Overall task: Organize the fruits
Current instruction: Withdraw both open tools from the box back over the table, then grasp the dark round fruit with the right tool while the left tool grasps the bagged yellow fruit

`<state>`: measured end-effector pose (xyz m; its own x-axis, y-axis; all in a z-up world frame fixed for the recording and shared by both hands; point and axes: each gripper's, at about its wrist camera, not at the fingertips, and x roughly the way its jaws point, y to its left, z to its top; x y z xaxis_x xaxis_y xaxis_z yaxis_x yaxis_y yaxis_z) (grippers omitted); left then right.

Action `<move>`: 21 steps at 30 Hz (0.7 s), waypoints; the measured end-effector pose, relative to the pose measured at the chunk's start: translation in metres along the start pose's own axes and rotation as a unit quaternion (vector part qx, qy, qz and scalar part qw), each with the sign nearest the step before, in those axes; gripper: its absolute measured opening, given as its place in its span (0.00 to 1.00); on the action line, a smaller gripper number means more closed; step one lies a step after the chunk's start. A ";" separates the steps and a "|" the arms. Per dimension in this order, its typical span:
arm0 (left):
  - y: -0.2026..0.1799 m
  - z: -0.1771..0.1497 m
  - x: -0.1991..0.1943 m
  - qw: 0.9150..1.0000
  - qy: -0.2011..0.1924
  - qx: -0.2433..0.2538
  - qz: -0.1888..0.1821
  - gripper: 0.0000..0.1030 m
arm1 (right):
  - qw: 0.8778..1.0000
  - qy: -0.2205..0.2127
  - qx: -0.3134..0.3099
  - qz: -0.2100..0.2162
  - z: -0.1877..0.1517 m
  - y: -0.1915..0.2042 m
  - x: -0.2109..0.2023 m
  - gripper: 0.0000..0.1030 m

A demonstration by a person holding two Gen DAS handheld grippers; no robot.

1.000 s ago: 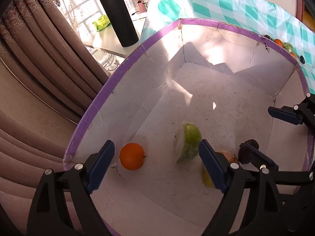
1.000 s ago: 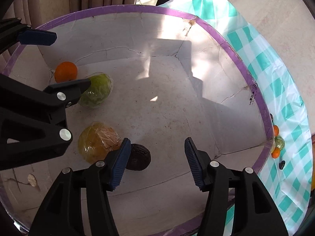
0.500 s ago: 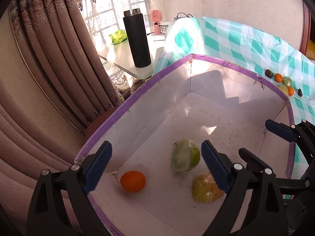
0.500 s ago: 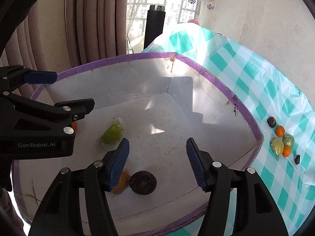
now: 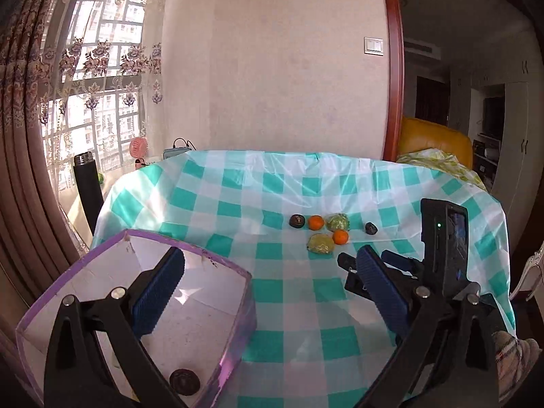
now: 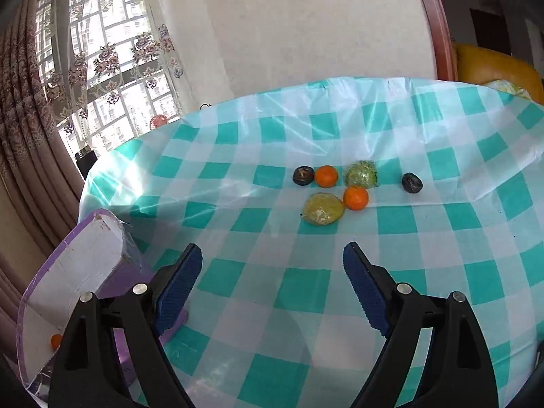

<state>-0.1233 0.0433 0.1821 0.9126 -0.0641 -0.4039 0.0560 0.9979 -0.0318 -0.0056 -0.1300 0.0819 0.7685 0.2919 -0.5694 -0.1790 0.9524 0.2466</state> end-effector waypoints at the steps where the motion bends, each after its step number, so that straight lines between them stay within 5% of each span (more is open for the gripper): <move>1: -0.012 -0.007 0.018 1.000 0.019 -0.002 -0.016 0.98 | 1.000 0.008 0.015 -0.016 -0.003 -0.018 0.006 0.80; 4: -0.034 -0.031 0.076 0.995 0.083 -0.025 -0.052 0.98 | 0.997 0.035 0.047 -0.058 -0.011 -0.060 0.025 0.80; 9: -0.046 -0.066 0.157 0.988 0.148 -0.043 -0.028 0.98 | 0.991 0.049 0.099 -0.080 -0.017 -0.107 0.046 0.80; 14: -0.042 -0.081 0.206 0.980 0.180 -0.077 -0.036 0.98 | 0.984 0.038 0.152 -0.080 -0.003 -0.136 0.063 0.79; 21: -0.029 -0.073 0.246 0.972 0.185 -0.141 -0.035 0.98 | 0.984 0.040 0.157 -0.076 0.038 -0.153 0.108 0.61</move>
<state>0.0697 -0.0016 0.0169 0.6992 -0.1811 -0.6916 -0.0494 0.9528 -0.2995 0.1281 -0.2481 0.0129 0.7189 0.1669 -0.6748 0.1421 0.9149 0.3777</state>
